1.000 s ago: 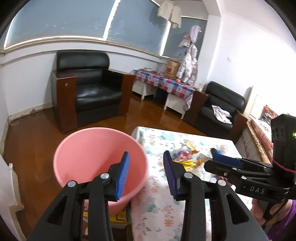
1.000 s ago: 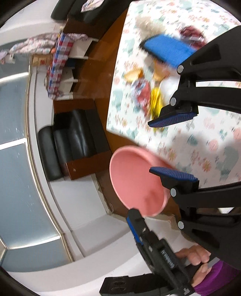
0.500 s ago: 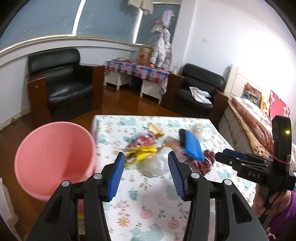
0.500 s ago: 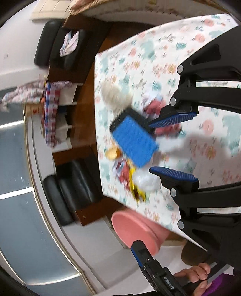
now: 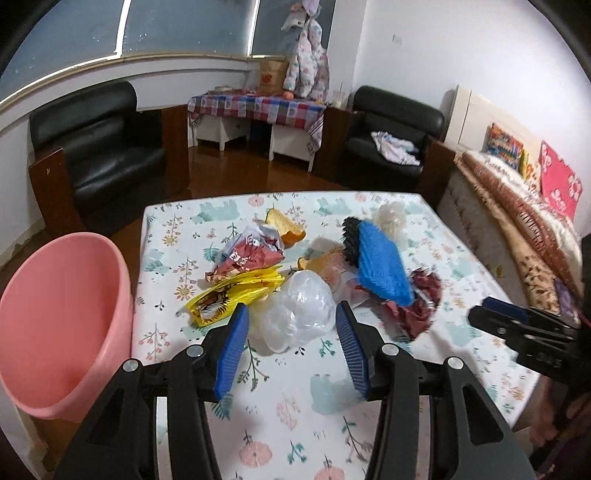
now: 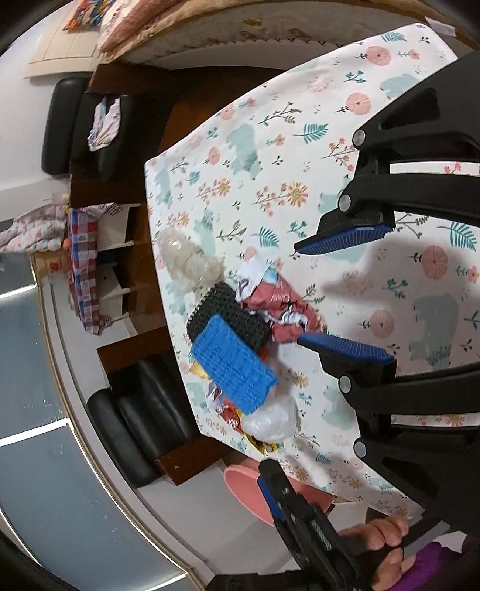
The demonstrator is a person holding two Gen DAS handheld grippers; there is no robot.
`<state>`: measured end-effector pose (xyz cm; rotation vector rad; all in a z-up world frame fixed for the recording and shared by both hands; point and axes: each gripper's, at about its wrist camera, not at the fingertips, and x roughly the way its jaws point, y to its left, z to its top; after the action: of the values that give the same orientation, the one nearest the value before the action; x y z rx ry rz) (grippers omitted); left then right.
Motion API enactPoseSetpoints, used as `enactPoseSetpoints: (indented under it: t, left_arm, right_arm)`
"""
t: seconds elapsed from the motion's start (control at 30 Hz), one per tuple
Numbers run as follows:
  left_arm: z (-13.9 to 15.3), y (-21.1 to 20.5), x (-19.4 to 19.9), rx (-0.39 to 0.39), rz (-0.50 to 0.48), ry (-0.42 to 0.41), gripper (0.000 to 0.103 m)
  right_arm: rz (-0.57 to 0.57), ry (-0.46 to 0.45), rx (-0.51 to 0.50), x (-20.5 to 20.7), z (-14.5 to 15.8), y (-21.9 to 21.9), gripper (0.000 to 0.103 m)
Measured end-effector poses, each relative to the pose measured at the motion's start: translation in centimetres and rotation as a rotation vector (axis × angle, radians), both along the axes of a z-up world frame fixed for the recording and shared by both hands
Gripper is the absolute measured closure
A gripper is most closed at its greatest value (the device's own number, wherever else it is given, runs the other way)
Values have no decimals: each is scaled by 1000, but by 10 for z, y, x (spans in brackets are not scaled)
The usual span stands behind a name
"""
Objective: Collect trash
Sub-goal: 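Move both open tools back over the trash on the table, then grasp the clear plastic bag with the left tool while the right tool grasps the red snack wrapper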
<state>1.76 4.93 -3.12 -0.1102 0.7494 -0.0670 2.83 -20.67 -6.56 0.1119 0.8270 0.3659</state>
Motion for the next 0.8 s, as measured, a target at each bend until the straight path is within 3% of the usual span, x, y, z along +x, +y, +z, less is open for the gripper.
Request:
enactPoseSetpoints:
  t: [0.2,0.37,0.53,0.8]
  left_arm:
    - [-22,-7,23,32,21,53,55]
    - [-33,-14,31,44,18,70,55]
    - [-35,-15,34,47,25,61,68]
    - [-21,-17,18,83,-4,1,73]
  right_arm:
    - [-2,30,40,10,-5,2,58]
    - [44,-2,77,17,10,17,58]
    - [83,11,106,30,13,37,58]
    - [-38,36,85,42,-2,15,58]
